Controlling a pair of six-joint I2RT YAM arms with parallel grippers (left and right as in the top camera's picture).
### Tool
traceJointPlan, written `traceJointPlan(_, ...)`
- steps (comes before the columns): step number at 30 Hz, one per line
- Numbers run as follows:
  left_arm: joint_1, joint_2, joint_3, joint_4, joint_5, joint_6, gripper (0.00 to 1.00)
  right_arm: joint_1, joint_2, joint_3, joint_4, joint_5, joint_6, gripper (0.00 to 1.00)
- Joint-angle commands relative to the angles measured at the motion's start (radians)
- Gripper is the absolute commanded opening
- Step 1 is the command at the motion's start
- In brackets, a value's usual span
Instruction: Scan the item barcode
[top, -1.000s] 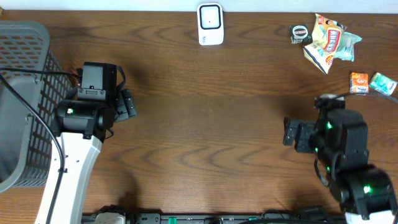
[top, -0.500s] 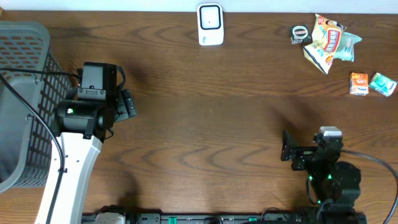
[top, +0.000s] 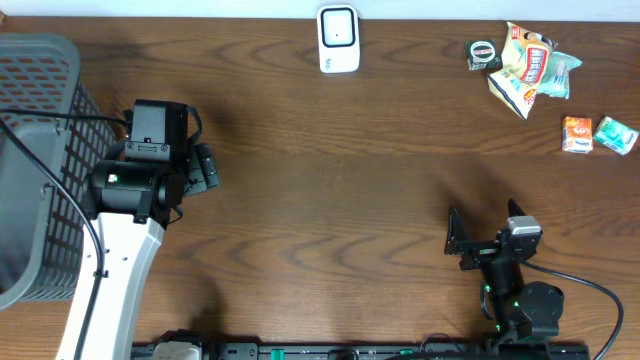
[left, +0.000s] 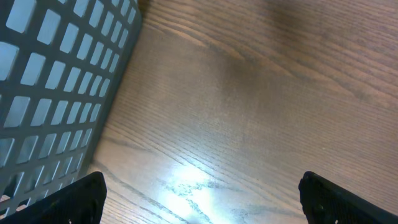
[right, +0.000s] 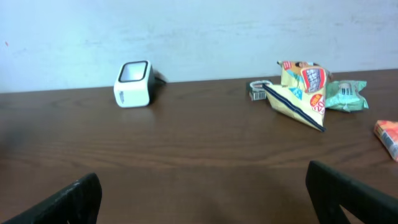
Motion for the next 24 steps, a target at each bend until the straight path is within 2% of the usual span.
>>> traceJointPlan(1, -0.001, 0.003, 0.014, -0.003, -0.003, -0.005, 0.98, -0.009, -0.016, -0.018, 0.019, 0.018, -0.013, 0.99)
traceJointPlan(11, -0.001, 0.003, 0.014, -0.003, -0.003, -0.005, 0.98, -0.009, -0.016, -0.018, 0.004, 0.073, -0.026, 0.99)
traceJointPlan(19, -0.002, 0.003, 0.014, -0.003, -0.003, -0.005, 0.97, -0.008, -0.016, -0.018, 0.0, 0.085, -0.187, 0.99)
traceJointPlan(24, -0.001, 0.003, 0.014, -0.003, -0.003, -0.005, 0.98, -0.008, -0.016, -0.018, -0.003, 0.097, -0.176, 0.99)
